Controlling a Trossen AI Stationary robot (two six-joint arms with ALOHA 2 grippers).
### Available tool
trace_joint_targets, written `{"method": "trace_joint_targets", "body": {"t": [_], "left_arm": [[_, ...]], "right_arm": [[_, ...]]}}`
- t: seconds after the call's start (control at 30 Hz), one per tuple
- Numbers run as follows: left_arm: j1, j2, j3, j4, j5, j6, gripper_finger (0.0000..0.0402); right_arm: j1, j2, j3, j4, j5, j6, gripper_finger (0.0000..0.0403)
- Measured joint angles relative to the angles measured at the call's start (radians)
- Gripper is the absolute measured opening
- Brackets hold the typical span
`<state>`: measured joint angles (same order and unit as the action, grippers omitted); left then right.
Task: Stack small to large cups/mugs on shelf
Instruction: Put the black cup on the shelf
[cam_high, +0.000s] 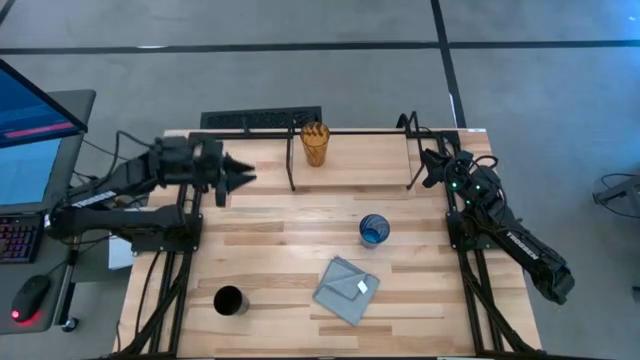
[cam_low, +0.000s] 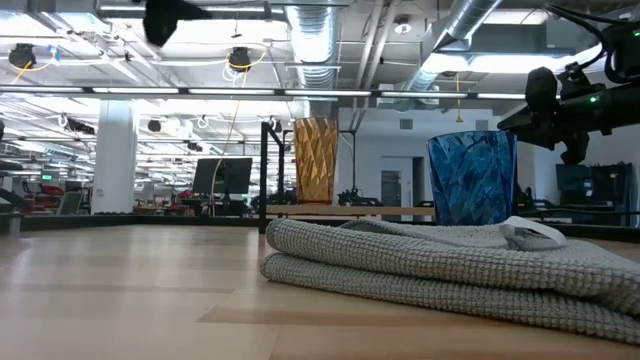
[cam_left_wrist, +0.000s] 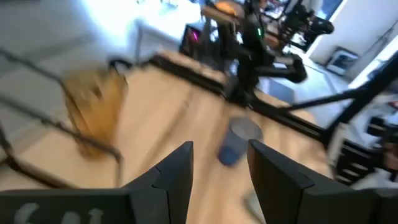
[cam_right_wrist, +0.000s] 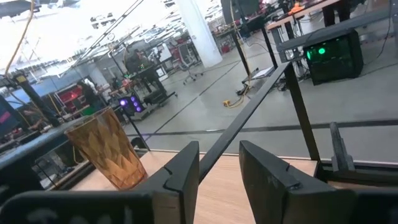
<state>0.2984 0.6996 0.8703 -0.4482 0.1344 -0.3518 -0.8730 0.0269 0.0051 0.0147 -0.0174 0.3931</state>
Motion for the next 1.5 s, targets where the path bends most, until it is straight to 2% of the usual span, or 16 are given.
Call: {"method": "trace_joint_targets", "body": {"t": [0.17,0.33,0.43,0.6,0.77,0.87,0.97,1.23,1.37,1.5], "left_arm": [[-0.054,-0.016,-0.073,-0.004,0.002,-0.186,0.0142],[-0.075,0.001,-0.091,-0.021,0.041,-0.271,0.0142],[-0.077,0.008,-0.090,-0.026,0.111,-0.261,0.0142],[-0.094,0.007,-0.090,-0.041,0.302,-0.250,0.0142],[-0.189,0.007,-0.090,-0.058,0.340,-0.281,0.0140],[-0.275,0.007,-0.090,-0.093,0.304,-0.247,0.0133],[-0.363,0.007,-0.082,-0.125,0.225,-0.235,0.0121],[-0.633,0.006,0.004,-0.243,-0.076,-0.187,0.0088],[-0.753,0.007,0.029,-0.349,-0.199,-0.256,0.0076],[-0.850,0.009,0.030,-0.391,-0.238,-0.375,0.0067]], "right_arm": [[0.000,0.000,0.000,0.000,0.000,-0.010,0.0136],[0.000,0.000,0.000,0.000,0.000,-0.011,0.0136],[0.000,0.000,0.000,0.000,0.000,-0.010,0.0136],[0.000,0.000,0.000,0.000,0.000,-0.010,0.0136],[0.000,0.000,0.000,0.000,0.000,-0.010,0.0136],[0.000,0.000,0.000,0.000,0.000,-0.009,0.0136],[0.000,0.000,0.000,0.000,0.000,-0.008,0.0136],[0.000,0.000,0.000,-0.001,0.000,0.001,0.0136],[0.000,0.000,0.000,-0.001,0.000,0.004,0.0136],[0.000,0.000,0.000,-0.001,0.000,0.049,0.0136]]}}
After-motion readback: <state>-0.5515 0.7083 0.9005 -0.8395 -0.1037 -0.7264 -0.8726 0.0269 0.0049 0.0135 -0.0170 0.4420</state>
